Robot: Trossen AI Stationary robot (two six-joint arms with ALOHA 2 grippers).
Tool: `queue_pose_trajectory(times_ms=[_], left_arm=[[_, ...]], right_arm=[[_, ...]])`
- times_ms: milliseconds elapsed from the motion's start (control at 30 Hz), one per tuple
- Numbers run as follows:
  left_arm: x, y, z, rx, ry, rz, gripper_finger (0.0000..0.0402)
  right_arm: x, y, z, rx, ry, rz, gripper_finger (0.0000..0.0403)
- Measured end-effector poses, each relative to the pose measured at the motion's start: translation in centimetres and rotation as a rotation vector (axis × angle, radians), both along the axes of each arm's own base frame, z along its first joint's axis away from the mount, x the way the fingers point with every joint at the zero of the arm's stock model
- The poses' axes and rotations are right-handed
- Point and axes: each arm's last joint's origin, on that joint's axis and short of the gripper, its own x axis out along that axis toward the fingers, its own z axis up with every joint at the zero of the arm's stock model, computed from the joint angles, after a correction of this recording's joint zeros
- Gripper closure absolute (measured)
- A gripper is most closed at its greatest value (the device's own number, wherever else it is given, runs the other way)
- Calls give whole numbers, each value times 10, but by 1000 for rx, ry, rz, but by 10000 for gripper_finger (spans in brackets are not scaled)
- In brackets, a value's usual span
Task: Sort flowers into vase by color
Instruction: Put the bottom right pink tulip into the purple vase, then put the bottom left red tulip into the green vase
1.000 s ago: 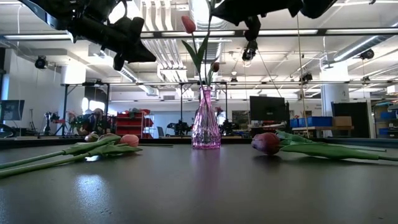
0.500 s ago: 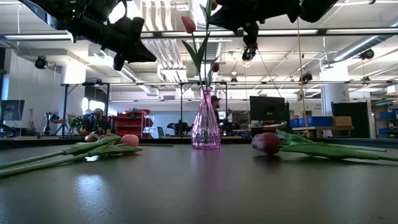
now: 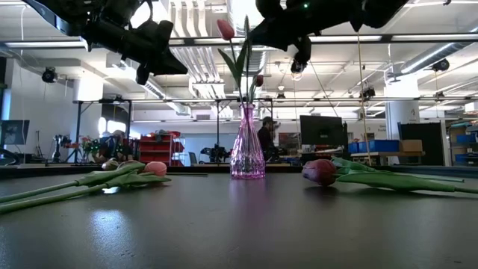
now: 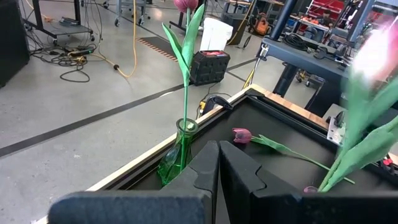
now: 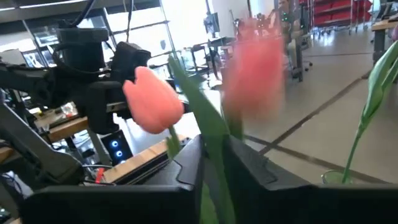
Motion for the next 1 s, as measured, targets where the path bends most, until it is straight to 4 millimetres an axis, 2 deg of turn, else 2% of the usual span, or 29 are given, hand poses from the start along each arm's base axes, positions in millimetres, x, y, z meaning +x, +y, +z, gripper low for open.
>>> queue_pose_trajectory(times_ms=[233, 367, 533, 633, 733, 833, 933, 1000], left_arm=[[0, 0, 0, 0, 0, 0, 402], [0, 0, 0, -1, 0, 0, 402], [0, 0, 0, 0, 0, -1, 402], [0, 0, 0, -1, 0, -2, 402], [0, 0, 0, -1, 0, -2, 402], [0, 0, 0, -1, 0, -2, 402], [0, 0, 0, -6, -1, -3, 402], [0, -1, -1, -35, -2, -31, 402]], right_arm=[[-2, 4, -1, 85, 25, 56, 281], [-9, 20, 11, 126, 146, 161, 257], [-40, 52, 36, 264, 410, 283, 244], [-62, 70, 39, 446, 580, 320, 243], [-79, 89, 28, 580, 728, 302, 243], [-90, 106, 8, 687, 827, 318, 243], [-92, 118, -19, 783, 894, 338, 243], [-88, 125, -31, 825, 876, 361, 243]])
